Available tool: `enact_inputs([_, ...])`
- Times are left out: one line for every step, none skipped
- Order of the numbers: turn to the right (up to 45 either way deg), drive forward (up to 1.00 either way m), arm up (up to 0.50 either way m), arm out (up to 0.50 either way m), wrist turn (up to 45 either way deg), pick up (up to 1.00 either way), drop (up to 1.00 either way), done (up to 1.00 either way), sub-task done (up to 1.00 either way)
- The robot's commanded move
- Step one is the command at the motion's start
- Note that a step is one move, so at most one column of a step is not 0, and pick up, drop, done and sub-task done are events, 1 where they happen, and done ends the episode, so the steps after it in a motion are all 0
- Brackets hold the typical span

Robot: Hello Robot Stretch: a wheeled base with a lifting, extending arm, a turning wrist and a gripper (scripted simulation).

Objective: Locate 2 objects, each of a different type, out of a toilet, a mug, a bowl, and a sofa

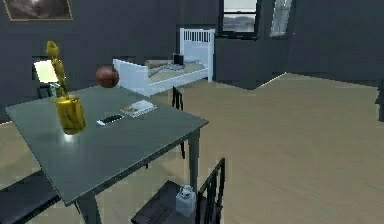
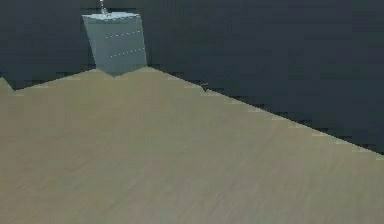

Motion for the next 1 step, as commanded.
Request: enact_inputs([0.0,0.0,0.0,0.0,0.0,0.0,0.0,1.0,0.0])
